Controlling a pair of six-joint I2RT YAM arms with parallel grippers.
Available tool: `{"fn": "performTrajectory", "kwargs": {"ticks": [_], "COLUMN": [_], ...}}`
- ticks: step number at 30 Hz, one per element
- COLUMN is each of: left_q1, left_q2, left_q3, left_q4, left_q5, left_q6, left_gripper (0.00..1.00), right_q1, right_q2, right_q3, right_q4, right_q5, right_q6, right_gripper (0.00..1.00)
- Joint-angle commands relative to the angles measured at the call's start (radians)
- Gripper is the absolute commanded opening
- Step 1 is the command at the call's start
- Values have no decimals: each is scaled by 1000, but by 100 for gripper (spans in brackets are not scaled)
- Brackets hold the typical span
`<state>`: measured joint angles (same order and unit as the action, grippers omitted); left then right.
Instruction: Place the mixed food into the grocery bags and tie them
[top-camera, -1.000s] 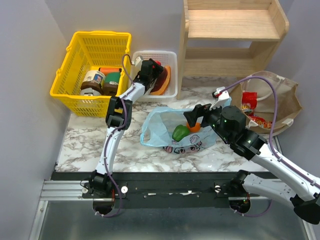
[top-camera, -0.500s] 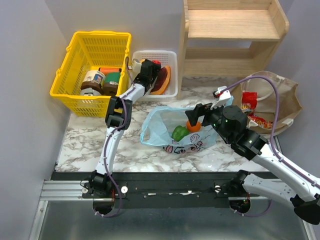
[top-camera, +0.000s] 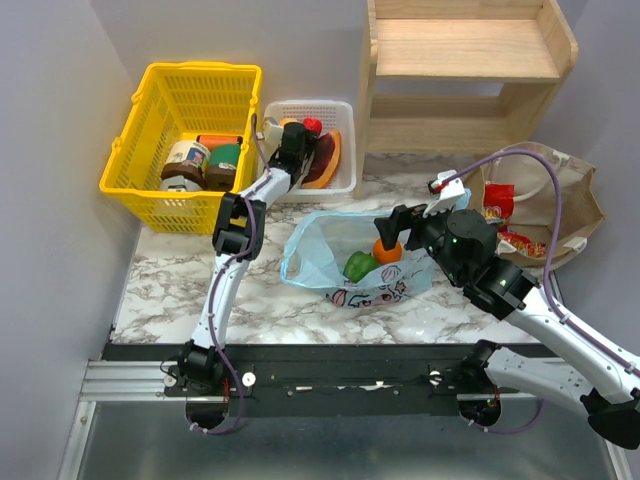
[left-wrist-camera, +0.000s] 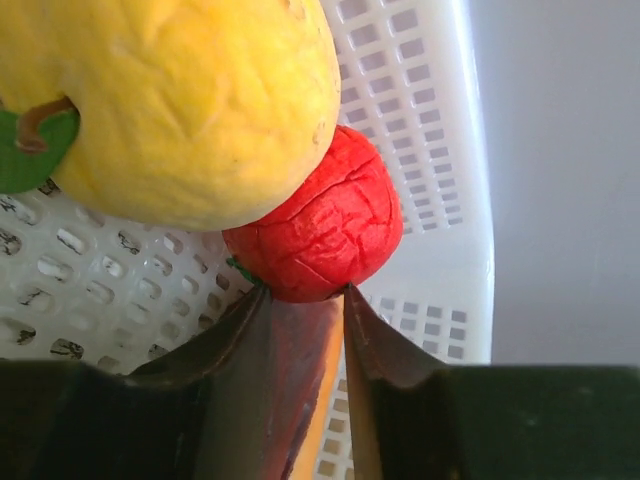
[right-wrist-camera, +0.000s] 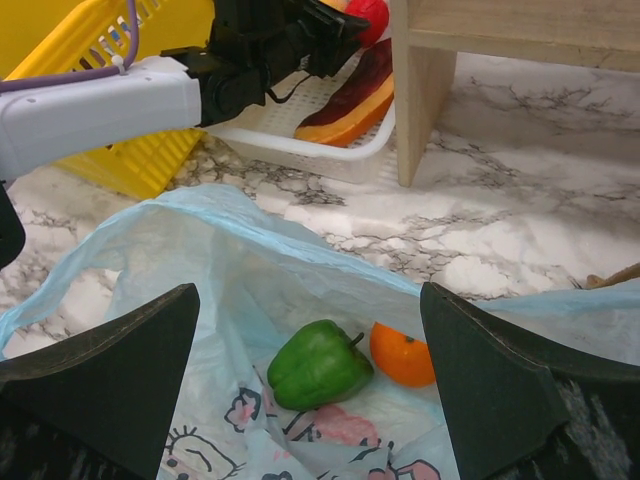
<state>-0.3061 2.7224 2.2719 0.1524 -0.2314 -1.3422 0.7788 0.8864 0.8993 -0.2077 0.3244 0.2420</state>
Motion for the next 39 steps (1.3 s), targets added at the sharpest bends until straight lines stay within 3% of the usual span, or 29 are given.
{"fn": "performTrajectory", "kwargs": {"ticks": [1,5,12,23,34,38,39], "left_q1": [45,42,16,-22,-114,-162,-169], "left_q2": [-10,-76,-242,-348,-550,-635,-647], "left_q3": [-165,-288,-540,-658,-926,-976,-964], "left_q4": [103,254,489,535,538,510,463], "left_q5": [-54,-22,35,73,9,-11,-14], "left_q6": [-87,-60,84,227,311,457,484], "left_gripper": [26,20,20,24,30,39,47], "right_q1": [0,0,0,0,0,0,0], "right_q2": [-7,-6,-3,-17,-47,-58,-61], "right_q3": [32,30,27,7,-19,-26,-28], "right_q4": [-12,-15,-15,-15,-13,-13,-15], "right_q5": [38,30,12,-2,-21,-36,-39], "right_q6": [-13,-10,-6,10,31,39,40], "right_gripper": [100,100,100,100,100,100,100]}}
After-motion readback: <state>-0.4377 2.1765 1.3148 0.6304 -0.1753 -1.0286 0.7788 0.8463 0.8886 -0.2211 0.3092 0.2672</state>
